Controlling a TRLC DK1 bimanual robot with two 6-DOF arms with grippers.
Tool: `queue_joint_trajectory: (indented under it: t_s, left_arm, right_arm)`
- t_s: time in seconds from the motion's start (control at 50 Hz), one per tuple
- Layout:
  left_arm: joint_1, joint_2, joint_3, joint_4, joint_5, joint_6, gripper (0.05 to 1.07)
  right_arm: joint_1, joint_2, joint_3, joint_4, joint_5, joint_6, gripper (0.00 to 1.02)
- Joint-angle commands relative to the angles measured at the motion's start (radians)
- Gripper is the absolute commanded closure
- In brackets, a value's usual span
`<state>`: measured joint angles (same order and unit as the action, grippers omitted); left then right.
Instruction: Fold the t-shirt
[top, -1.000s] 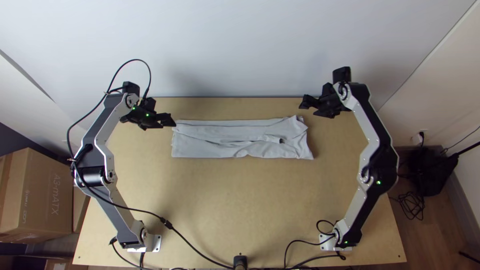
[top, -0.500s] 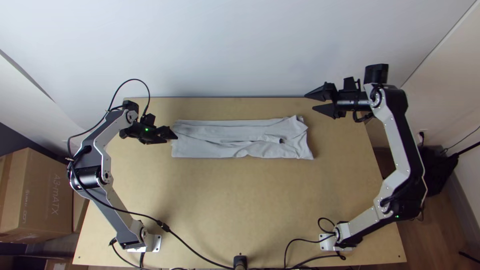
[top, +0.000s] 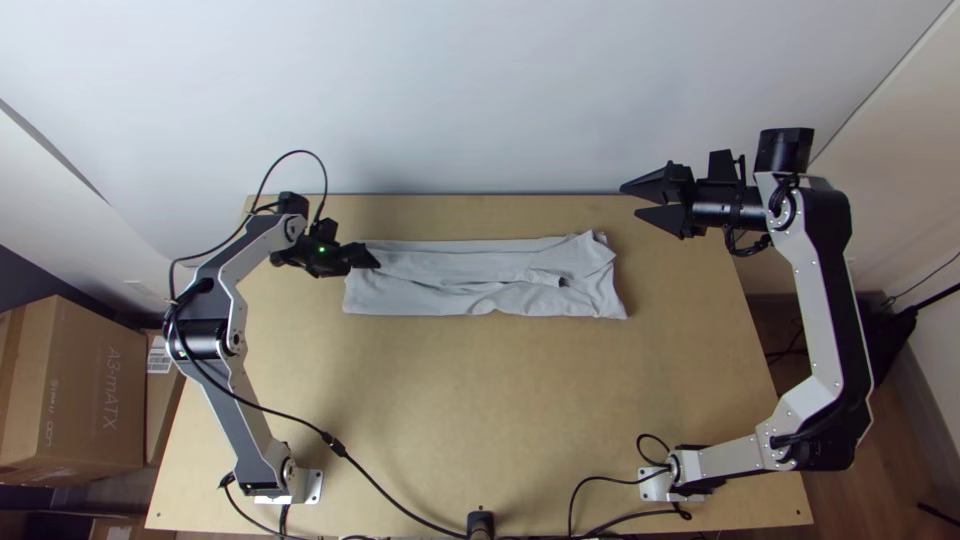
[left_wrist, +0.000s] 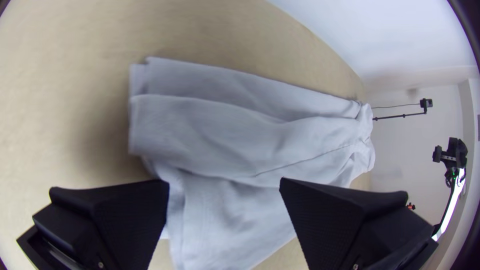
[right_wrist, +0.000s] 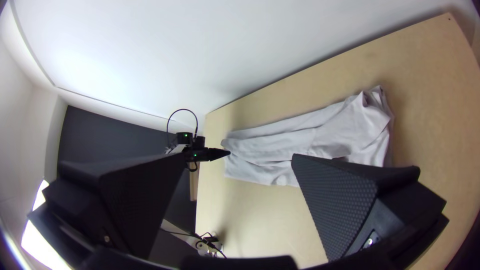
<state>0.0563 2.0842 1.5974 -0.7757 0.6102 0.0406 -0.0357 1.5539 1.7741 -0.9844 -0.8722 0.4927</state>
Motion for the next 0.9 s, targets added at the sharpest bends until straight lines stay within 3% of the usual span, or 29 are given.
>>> queue_joint_trajectory:
  t_s: [0.0,0.12,0.18,0.22,0.32,0.46,0.66,0.88]
  left_arm:
    - [-0.07,0.071,0.001,0.007,-0.004,-0.058,0.1]
    - [-0.116,0.065,0.006,0.013,-0.006,-0.082,0.11]
    - [-0.128,0.05,-0.013,0.015,-0.007,-0.082,0.25]
    - [-0.131,0.033,-0.033,0.026,-0.013,-0.082,0.4]
    - [-0.107,-0.009,-0.077,0.053,-0.029,-0.088,1.05]
    - [-0.009,-0.088,-0.143,0.052,-0.027,-0.051,1.05]
    - [0.244,-0.147,-0.155,-0.045,-0.033,0.107,1.05]
    - [0.481,-0.191,-0.088,-0.135,-0.148,0.28,1.05]
  right_arm:
    - [0.011,-0.031,-0.002,-0.011,-0.01,0.03,0.05]
    - [0.016,-0.035,0.001,-0.011,-0.01,0.038,0.05]
    - [0.022,-0.038,-0.002,-0.011,-0.01,0.04,0.05]
    - [0.023,-0.041,-0.007,-0.011,-0.01,0.04,0.05]
    - [0.023,-0.048,-0.015,-0.011,-0.01,0.04,0.05]
    - [0.023,-0.058,-0.036,-0.01,-0.01,0.037,0.05]
    - [0.026,-0.068,-0.067,-0.007,-0.008,0.029,0.05]
    - [0.022,-0.072,-0.094,0.007,-0.002,0.017,0.05]
